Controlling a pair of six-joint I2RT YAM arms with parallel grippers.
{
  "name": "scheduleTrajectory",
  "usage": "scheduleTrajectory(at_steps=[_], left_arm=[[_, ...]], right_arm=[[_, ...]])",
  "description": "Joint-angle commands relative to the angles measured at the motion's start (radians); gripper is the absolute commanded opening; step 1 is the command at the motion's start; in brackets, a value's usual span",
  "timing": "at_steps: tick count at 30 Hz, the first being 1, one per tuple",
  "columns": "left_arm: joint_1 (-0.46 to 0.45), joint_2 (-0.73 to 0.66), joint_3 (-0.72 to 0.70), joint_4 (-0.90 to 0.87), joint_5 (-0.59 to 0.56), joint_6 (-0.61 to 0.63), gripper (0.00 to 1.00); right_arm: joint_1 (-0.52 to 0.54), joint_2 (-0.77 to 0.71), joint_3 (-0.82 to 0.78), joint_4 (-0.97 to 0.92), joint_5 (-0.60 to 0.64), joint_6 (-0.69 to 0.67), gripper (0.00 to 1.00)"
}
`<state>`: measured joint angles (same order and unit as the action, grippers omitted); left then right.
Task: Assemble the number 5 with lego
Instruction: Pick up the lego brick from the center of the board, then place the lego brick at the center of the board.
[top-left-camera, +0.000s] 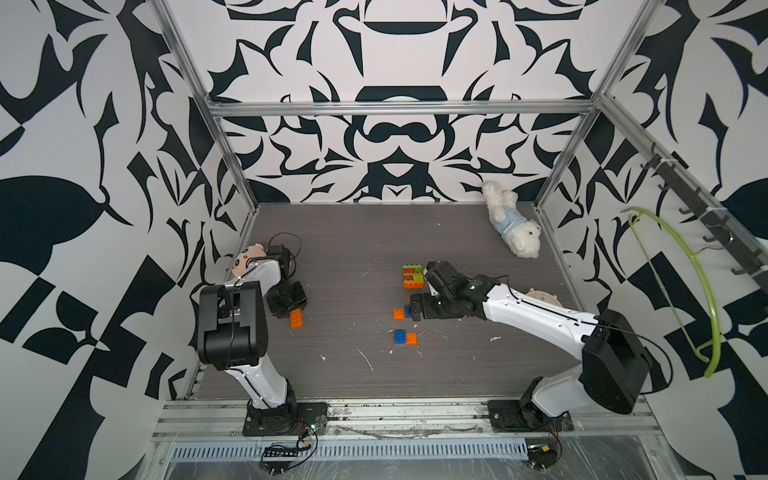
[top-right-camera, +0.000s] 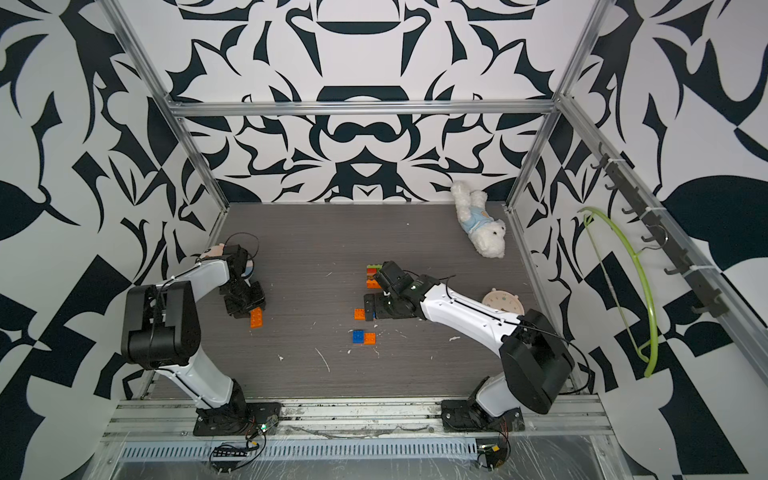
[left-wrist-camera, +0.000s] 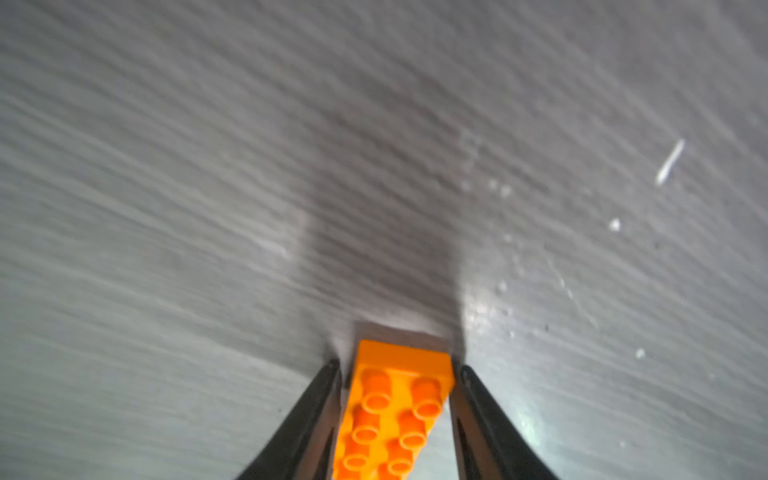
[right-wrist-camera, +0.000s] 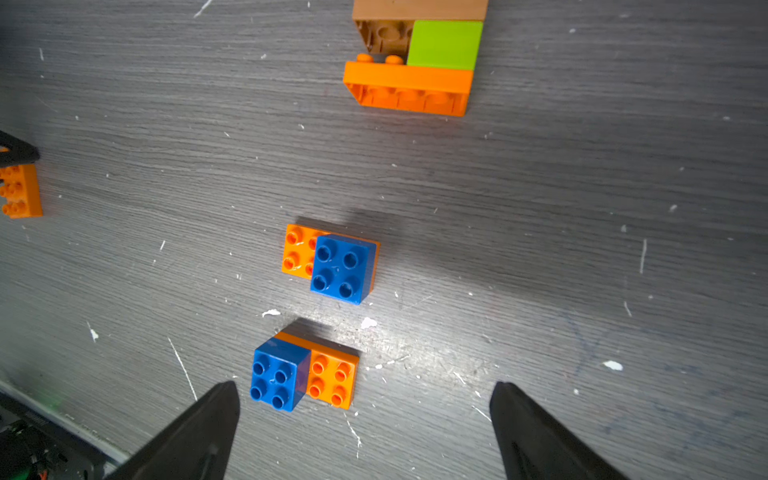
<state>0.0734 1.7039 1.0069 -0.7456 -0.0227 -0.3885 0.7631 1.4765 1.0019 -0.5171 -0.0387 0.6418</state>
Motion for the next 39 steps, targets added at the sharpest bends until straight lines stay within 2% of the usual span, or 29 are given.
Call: scheduleTrajectory(at_steps=[1, 12, 14, 18, 21, 25, 27, 31, 34, 39], left_arm=[[-0.009, -0.033, -0.025, -0.025, 0.048, -0.024, 0.45], [-0.144, -0.096, -0.021, -0.067, -0.015, -0.085, 0.39], [-0.198, -0.121, -0.001, -0.100, -0.027, -0.102, 0.37], [-0.367, -0.177, 0.053, -0.123, -0.032, -0.125, 0.37], [-0.506, -0.197, 0.118, -0.129, -0.043, -0.130, 0.37], [-0.695, -0.183, 0.215, -0.077, -0.029, -0.092, 0.37], [-0.794, -0.135, 0.269, -0.034, -0.029, -0.034, 0.37], [-0.988, 0.027, 0.449, -0.052, -0.032, 0.134, 0.37], [-1.068, 0.152, 0.547, -0.066, -0.019, 0.243, 0.37], [-1.118, 0.278, 0.638, -0.067, 0.034, 0.372, 0.38]], right_arm=[[0.004, 0.000, 0.046, -0.017, 0.028, -0.012, 0.99], [0.004, -0.010, 0.051, -0.041, 0.065, -0.003, 0.99], [0.004, -0.030, 0.036, -0.042, 0.096, 0.014, 0.99], [-0.022, -0.086, 0.010, -0.072, 0.173, 0.063, 1.00], [-0.107, -0.126, -0.018, -0.113, 0.180, 0.116, 1.00], [-0.291, -0.189, -0.102, -0.110, 0.067, 0.135, 0.99], [-0.376, -0.210, -0.121, -0.124, 0.027, 0.121, 0.99], [-0.522, -0.231, -0.127, -0.178, -0.035, 0.083, 0.99], [-0.614, -0.259, -0.140, -0.193, -0.068, 0.071, 0.99], [-0.742, -0.284, -0.145, -0.213, -0.139, 0.027, 1.00]])
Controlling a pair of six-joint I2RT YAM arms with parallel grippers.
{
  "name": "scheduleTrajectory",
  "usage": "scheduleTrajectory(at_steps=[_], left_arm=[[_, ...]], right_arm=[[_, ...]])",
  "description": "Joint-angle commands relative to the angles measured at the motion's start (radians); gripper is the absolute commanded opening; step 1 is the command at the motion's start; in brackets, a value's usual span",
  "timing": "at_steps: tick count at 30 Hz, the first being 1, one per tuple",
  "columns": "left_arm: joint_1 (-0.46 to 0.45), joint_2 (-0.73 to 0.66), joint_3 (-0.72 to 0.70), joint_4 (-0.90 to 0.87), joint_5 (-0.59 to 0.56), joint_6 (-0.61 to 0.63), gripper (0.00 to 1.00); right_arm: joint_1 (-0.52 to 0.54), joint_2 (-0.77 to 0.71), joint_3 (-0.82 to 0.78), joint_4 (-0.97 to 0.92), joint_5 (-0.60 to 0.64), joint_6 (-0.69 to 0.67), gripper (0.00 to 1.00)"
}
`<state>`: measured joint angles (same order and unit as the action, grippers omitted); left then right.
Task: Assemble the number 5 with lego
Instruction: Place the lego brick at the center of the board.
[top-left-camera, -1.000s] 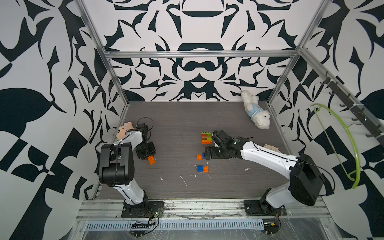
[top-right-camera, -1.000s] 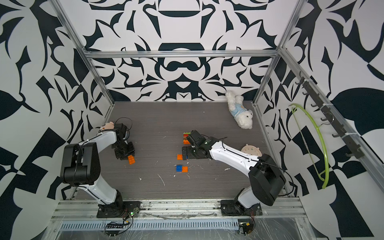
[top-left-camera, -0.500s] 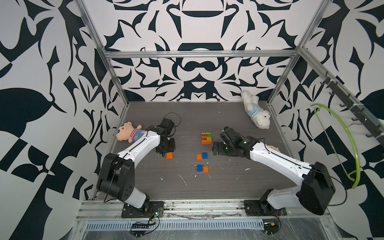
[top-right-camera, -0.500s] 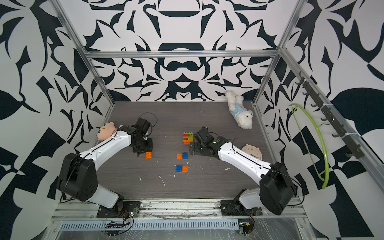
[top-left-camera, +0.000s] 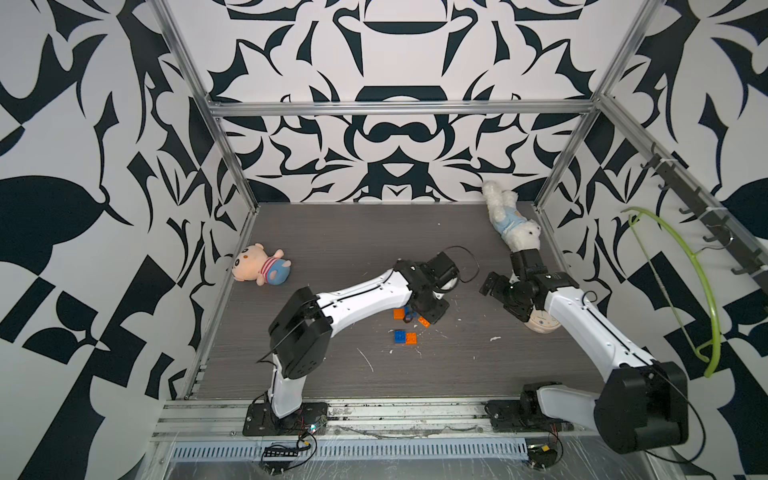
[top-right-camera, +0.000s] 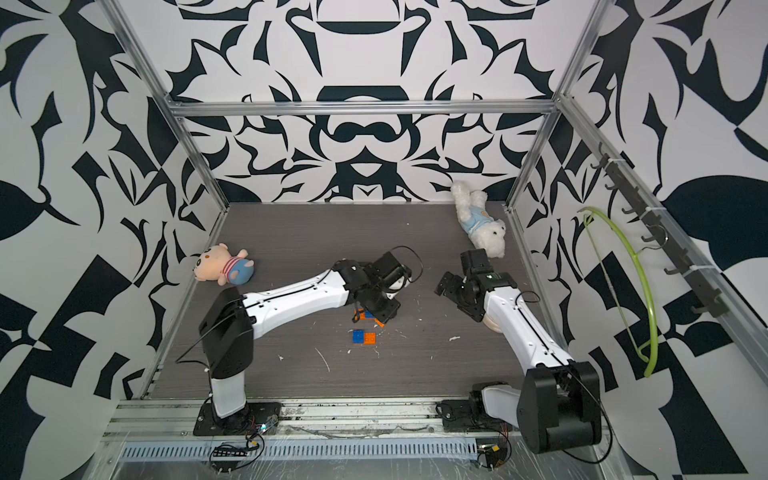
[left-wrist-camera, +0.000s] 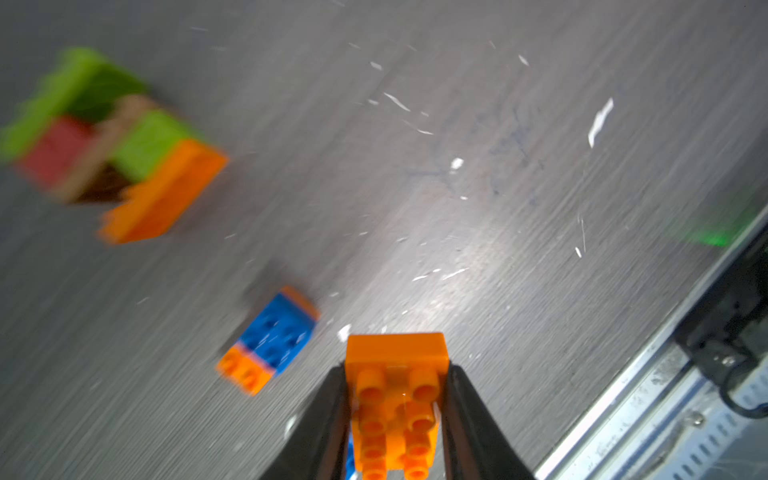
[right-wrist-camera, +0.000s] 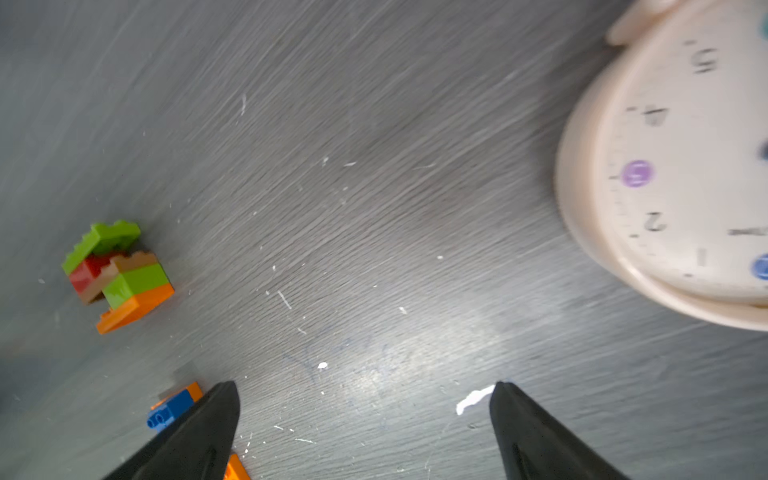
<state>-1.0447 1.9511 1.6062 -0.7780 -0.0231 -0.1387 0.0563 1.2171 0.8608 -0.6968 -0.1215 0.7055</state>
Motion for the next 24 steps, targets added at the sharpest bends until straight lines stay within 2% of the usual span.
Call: scheduleTrajectory(at_steps=[1, 8, 14, 17, 22, 24], left_arm=[[-0.005, 0.055, 0.059, -0.055, 0.044, 0.146, 0.38], [-0.062, 0.198, 0.149, -0.091, 0.038, 0.362, 0.38], [-0.069, 0.265, 0.173, -0.119, 0.053, 0.443, 0.39], [-0.069, 0.269, 0.171, -0.111, 0.046, 0.450, 0.44], [-0.069, 0.246, 0.166, -0.093, 0.031, 0.431, 0.61], [-0.069, 0.220, 0.149, -0.072, 0.029, 0.421, 0.63]], right_arm=[[-0.046, -0.028, -0.003, -0.038, -0.057, -0.041, 1.00], [-0.087, -0.042, -0.017, -0.038, -0.083, -0.055, 1.00], [-0.089, -0.054, -0.014, -0.046, -0.084, -0.076, 1.00], [-0.090, -0.065, -0.016, -0.040, -0.094, -0.083, 1.00], [-0.089, -0.080, -0.026, -0.022, -0.131, -0.099, 1.00], [-0.089, -0.085, -0.028, -0.017, -0.146, -0.108, 1.00]])
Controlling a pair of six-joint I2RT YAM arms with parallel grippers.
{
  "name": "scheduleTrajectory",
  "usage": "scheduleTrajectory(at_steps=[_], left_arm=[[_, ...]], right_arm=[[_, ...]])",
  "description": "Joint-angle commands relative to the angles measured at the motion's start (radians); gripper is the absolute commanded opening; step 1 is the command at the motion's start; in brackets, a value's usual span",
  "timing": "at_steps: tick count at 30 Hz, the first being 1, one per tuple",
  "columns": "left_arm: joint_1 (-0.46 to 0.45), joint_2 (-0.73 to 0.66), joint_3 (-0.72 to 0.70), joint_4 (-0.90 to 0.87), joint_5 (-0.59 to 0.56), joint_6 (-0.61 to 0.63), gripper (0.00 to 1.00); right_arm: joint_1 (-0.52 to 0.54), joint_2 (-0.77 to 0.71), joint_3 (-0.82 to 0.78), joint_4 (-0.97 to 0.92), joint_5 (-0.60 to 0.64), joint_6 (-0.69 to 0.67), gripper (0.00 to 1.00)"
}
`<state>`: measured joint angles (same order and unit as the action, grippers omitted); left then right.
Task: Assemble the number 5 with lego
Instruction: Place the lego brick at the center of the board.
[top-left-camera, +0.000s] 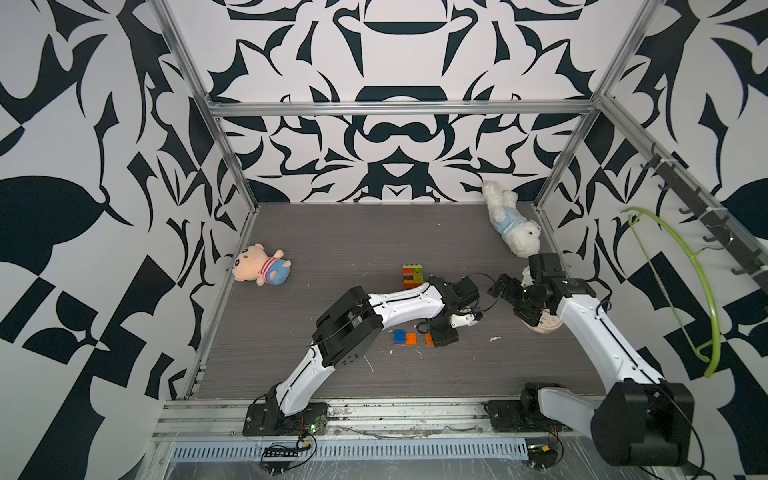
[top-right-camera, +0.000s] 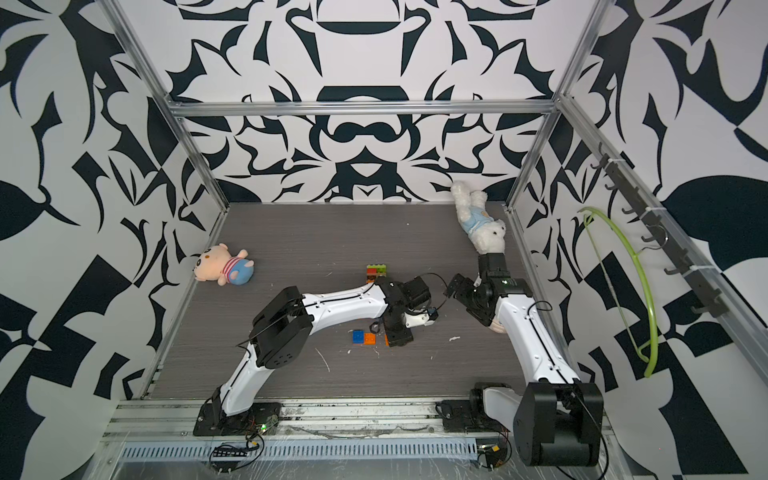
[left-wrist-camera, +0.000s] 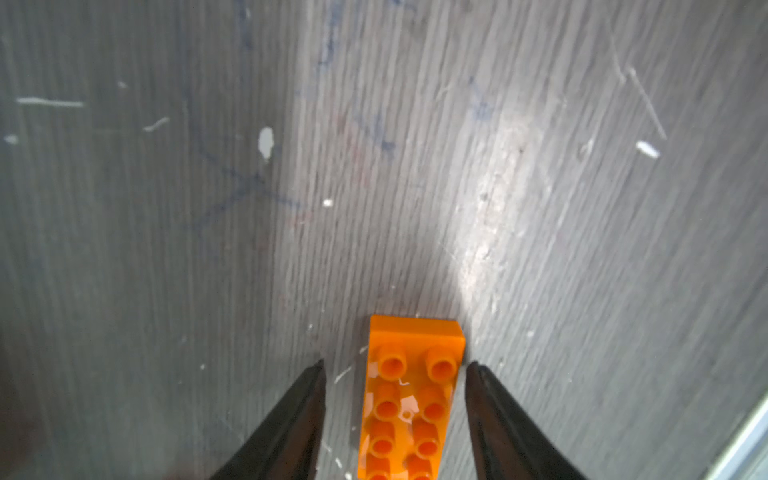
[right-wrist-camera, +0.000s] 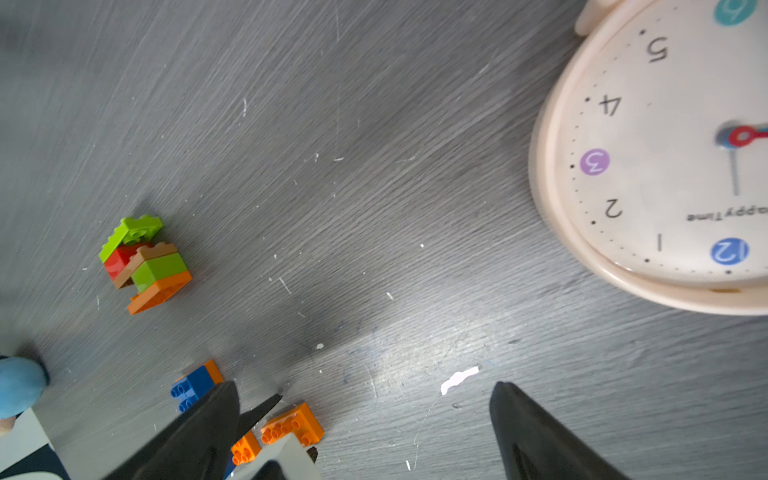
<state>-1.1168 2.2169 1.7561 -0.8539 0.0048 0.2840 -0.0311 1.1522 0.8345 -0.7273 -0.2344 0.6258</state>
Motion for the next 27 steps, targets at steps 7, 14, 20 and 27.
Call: scheduleTrajectory(at_steps=[7, 14, 20, 27], left_arm=[[0.008, -0.310, -0.188, 0.200, 0.018, -0.095, 0.68], [0.139, -0.707, -0.637, 0.629, 0.013, -0.429, 0.69], [0.203, -0.933, -0.938, 0.827, -0.115, -0.716, 0.71], [0.224, -1.180, -1.193, 0.883, -0.281, -0.970, 0.94]], right_arm=[[-0.002, -0.003, -0.001, 0.032, -0.115, -0.056, 1.00], [0.148, 0.083, 0.007, 0.046, -0.100, -0.074, 0.94], [0.496, 0.160, 0.054, 0.028, 0.156, -0.021, 0.92], [0.766, 0.213, 0.051, 0.046, 0.320, 0.004, 0.92]])
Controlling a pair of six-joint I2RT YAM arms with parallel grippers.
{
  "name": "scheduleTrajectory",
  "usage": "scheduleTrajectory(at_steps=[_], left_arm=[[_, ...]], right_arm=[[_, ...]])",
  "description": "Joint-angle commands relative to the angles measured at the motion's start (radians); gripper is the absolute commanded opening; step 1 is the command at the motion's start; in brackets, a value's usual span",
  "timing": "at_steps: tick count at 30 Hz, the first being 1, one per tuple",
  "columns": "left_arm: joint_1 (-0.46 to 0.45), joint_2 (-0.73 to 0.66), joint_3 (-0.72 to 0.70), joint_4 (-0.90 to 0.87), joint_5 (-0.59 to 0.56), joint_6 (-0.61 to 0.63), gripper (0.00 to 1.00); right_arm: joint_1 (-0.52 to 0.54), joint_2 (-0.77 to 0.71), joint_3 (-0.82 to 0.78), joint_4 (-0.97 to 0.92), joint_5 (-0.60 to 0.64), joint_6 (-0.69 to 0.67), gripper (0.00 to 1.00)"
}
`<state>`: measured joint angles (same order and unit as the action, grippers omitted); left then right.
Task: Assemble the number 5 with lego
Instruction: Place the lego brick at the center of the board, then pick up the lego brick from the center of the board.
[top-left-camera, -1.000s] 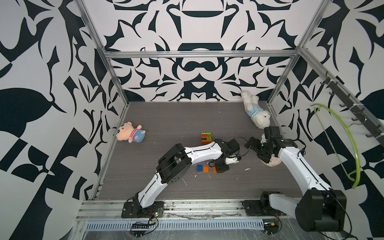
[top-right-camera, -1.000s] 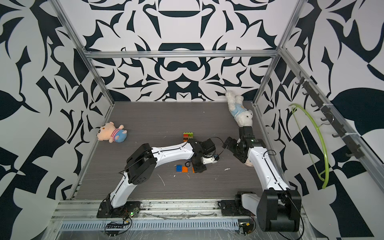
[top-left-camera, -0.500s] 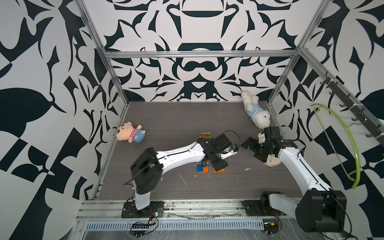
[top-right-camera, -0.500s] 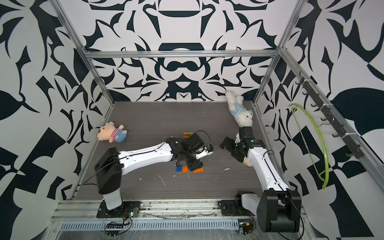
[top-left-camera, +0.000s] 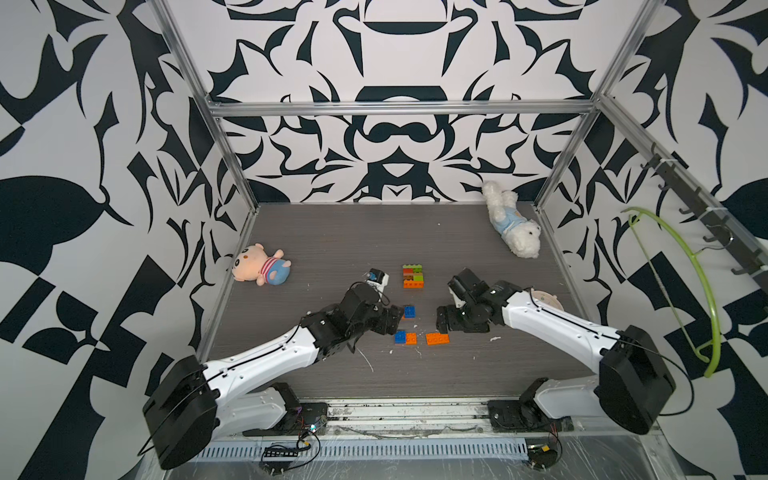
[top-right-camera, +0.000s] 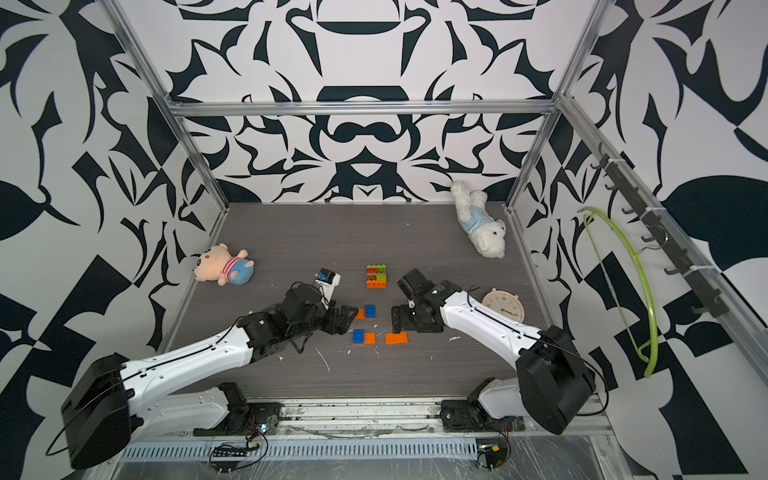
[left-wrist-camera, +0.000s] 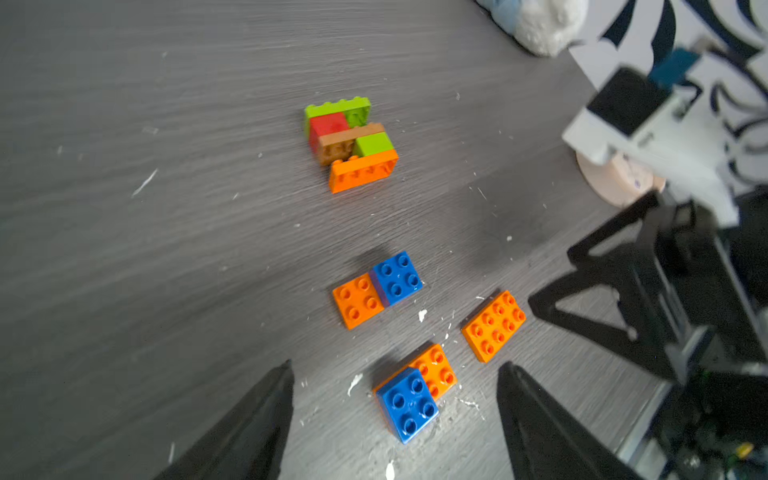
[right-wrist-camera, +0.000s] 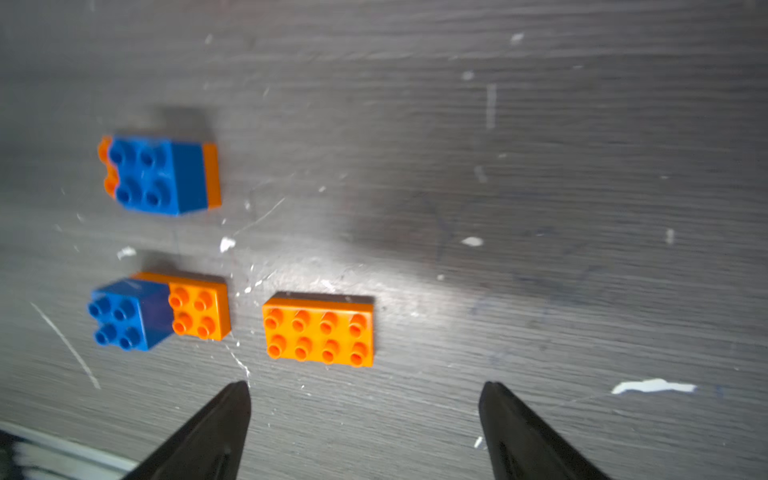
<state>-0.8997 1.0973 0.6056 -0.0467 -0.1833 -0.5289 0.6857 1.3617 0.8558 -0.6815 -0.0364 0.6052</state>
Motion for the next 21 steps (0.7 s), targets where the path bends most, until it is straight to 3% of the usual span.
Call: scheduleTrajectory(at_steps=[1, 6, 8, 13, 21], left_arm=[[0.009, -0.082, -0.058, 0.059, -0.112, -0.175, 0.98], [0.014, -0.103, -0.061, -0.069, -0.159, -0.252, 0.99], [0.022, -0.082, -0.046, -0.110, -0.127, -0.253, 0.99], [0.024, -0.035, -0.065, -0.061, -0.076, -0.331, 0.99], [0.025, -0.002, -0.054, -0.115, -0.152, -0.392, 0.99]], right_arm=[[0.068, 0.006, 0.026, 0.004, 0.136, 0.031, 0.93], [0.122, 0.032, 0.017, 0.055, 0.124, 0.023, 0.95], [0.138, 0.058, 0.027, 0.055, 0.133, 0.025, 0.95], [0.170, 0.115, 0.047, 0.059, 0.152, 0.058, 0.94], [0.192, 0.132, 0.065, 0.045, 0.197, 0.088, 1.00]])
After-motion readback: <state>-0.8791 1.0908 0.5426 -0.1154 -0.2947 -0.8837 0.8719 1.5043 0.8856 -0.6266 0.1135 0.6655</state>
